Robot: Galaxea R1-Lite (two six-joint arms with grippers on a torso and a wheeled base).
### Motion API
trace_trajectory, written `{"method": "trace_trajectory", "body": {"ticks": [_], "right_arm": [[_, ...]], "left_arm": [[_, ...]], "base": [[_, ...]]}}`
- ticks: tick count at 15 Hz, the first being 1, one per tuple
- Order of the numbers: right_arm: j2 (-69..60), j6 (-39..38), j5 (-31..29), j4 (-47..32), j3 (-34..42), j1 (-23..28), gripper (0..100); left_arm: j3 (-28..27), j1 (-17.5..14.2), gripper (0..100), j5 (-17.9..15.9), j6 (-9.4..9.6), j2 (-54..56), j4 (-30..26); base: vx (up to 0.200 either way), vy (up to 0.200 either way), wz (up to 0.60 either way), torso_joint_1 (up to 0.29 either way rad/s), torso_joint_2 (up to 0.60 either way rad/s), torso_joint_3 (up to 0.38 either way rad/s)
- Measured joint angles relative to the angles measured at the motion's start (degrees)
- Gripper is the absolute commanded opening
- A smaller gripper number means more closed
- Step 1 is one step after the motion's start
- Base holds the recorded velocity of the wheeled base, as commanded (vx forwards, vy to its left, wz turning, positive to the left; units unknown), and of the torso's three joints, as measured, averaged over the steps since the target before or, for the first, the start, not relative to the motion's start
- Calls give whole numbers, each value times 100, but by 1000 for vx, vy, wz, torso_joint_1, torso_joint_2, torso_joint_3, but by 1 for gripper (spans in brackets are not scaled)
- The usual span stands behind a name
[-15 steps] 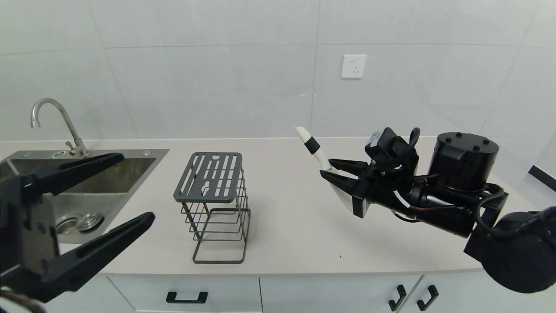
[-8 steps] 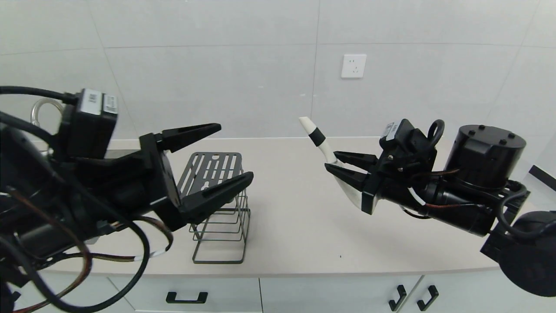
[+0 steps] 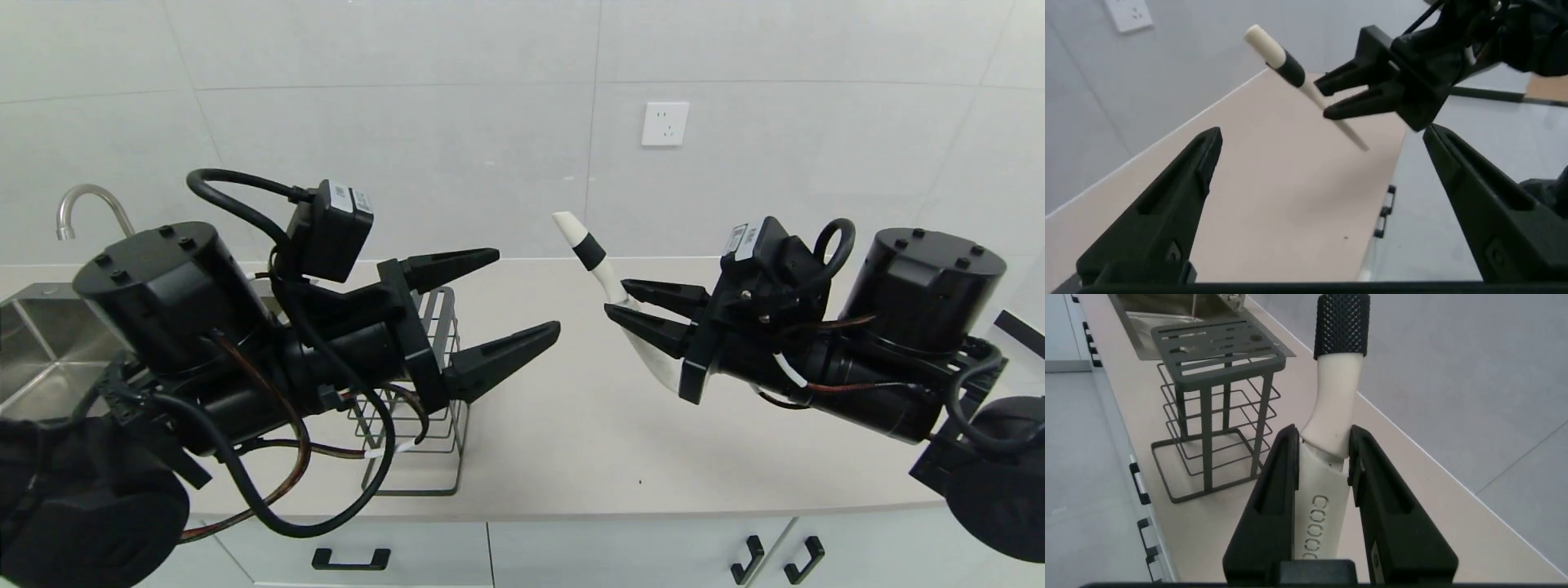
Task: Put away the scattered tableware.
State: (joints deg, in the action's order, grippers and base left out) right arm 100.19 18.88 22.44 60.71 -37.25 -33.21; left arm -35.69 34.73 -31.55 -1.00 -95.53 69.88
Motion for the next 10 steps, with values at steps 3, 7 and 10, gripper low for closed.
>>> {"method": "trace_trajectory", "body": {"ticks": [3,7,10], "right_arm": [[-48,0,5,11,13,-41,0],[-133,0,5,18,-6,-55,0],[-185,0,5,20,-30,-155,0]], "left_arm": [[-199,79,100,0,-488,-544,1009],[-385,168,100,5,-1129,-1189,1743],[-634,195,100,51,-1193,-1435,1749]], "base": [[0,0,0,0,0,0],[0,0,0,0,0,0],[0,0,0,0,0,0]]}}
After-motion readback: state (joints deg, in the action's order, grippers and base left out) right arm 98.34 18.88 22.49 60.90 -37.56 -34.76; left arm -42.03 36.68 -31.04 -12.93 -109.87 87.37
